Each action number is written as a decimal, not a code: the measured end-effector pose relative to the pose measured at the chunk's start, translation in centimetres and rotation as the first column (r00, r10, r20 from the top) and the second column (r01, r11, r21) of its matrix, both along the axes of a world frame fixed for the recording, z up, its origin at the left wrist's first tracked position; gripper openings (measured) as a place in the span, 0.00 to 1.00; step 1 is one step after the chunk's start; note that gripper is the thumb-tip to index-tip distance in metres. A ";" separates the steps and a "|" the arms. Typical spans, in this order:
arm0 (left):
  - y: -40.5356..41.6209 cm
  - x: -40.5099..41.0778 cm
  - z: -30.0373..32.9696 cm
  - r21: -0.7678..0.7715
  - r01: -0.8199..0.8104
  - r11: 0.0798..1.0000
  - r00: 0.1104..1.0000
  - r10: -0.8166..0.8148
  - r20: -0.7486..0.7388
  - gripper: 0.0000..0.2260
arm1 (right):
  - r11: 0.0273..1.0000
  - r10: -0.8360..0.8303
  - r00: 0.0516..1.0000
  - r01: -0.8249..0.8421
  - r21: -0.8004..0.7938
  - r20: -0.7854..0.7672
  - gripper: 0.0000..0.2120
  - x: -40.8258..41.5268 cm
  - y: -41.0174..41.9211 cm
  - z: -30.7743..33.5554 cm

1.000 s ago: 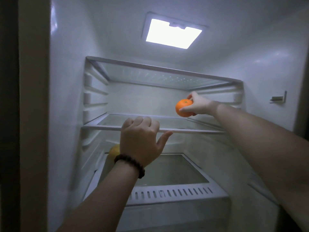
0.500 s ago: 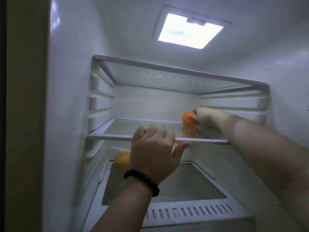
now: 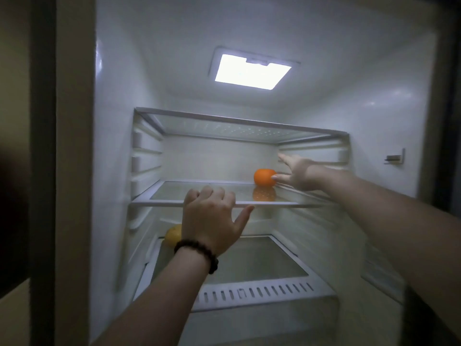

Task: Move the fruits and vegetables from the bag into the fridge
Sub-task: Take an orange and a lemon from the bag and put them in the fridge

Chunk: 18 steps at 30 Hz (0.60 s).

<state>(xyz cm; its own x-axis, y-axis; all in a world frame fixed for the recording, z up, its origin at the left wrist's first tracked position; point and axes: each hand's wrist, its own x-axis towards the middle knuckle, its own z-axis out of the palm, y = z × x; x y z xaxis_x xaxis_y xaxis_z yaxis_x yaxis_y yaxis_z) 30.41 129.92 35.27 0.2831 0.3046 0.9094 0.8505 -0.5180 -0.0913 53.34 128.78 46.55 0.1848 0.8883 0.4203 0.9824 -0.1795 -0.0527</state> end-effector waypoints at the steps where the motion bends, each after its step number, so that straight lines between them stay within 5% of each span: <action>1: -0.5 -0.1 0.1 -0.033 -0.010 0.999 1.000 0.010 -0.005 0.25 | 0.999 0.024 1.000 -0.024 0.023 0.001 0.39 -0.7 -1.5 -0.6; 10: -4.4 -0.3 -0.6 -0.293 -0.045 0.955 0.999 0.038 -0.029 0.28 | 0.997 -0.006 0.994 -0.003 0.083 0.108 0.34 -5.4 -12.9 -8.8; 18: -10.5 -1.5 -5.8 -0.426 -0.003 0.905 0.999 -0.019 -0.047 0.31 | 0.998 -0.028 0.999 0.030 0.049 -0.038 0.33 -7.5 -19.1 -15.7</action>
<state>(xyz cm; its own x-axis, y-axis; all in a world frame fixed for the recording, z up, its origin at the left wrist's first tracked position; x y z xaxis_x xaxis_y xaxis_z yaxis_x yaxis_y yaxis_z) 28.89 119.40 29.47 0.3273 0.6577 0.6785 0.8465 -0.5232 0.0988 45.88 109.65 30.80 0.2269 0.8608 0.4555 0.9739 -0.2043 -0.0991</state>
